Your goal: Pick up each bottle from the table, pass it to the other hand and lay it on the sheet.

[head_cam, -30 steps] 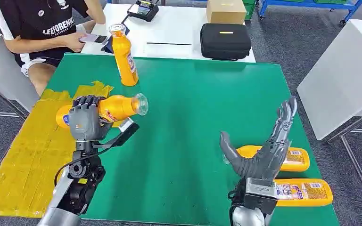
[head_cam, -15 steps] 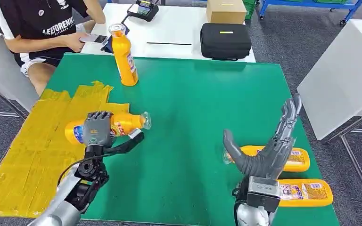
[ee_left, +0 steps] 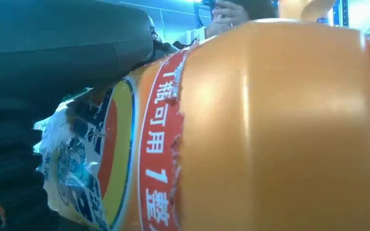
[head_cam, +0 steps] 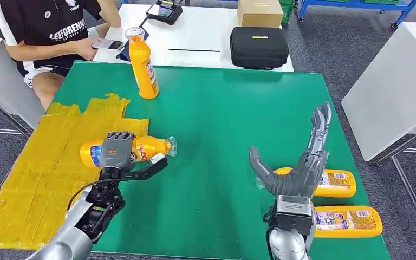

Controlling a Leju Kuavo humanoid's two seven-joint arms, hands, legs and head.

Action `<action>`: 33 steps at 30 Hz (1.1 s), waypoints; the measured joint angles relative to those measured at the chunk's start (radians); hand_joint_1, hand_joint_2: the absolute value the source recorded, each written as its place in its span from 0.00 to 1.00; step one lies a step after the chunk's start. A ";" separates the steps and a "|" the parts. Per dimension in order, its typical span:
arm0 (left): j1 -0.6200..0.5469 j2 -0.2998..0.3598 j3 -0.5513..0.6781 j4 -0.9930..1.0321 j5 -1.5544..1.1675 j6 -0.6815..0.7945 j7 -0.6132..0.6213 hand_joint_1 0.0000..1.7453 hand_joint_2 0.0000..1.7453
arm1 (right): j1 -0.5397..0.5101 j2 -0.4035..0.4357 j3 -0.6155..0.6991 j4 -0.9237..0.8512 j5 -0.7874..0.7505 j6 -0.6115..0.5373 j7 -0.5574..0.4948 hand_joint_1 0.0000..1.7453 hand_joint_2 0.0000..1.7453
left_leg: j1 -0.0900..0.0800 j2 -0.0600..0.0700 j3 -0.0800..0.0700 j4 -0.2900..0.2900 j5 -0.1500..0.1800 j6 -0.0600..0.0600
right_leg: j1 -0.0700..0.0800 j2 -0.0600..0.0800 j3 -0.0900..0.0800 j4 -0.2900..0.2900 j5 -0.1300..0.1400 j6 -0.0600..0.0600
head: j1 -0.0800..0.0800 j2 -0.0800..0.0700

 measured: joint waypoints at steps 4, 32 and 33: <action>-0.003 0.000 0.007 0.012 0.001 -0.008 -0.027 0.00 1.00 | -0.008 0.000 0.000 0.017 -0.001 0.005 0.000 0.00 1.00 | 0.000 0.000 0.000 0.000 0.000 0.000 | 0.000 0.000 0.000 0.000 0.000 0.000 | 0.000 0.000; -0.025 -0.049 0.097 0.034 0.092 0.008 -0.204 0.00 1.00 | -0.032 0.007 0.000 0.099 0.038 0.022 0.027 0.00 1.00 | 0.000 0.000 0.000 0.000 0.000 0.000 | 0.000 0.000 0.000 0.000 0.000 0.000 | 0.000 0.000; -0.025 -0.051 0.103 0.034 0.114 0.010 -0.227 0.00 1.00 | -0.033 0.007 0.000 0.101 0.044 0.021 0.028 0.00 1.00 | 0.000 0.000 0.000 0.000 0.000 0.000 | 0.000 0.000 0.000 0.000 0.000 0.000 | 0.000 0.000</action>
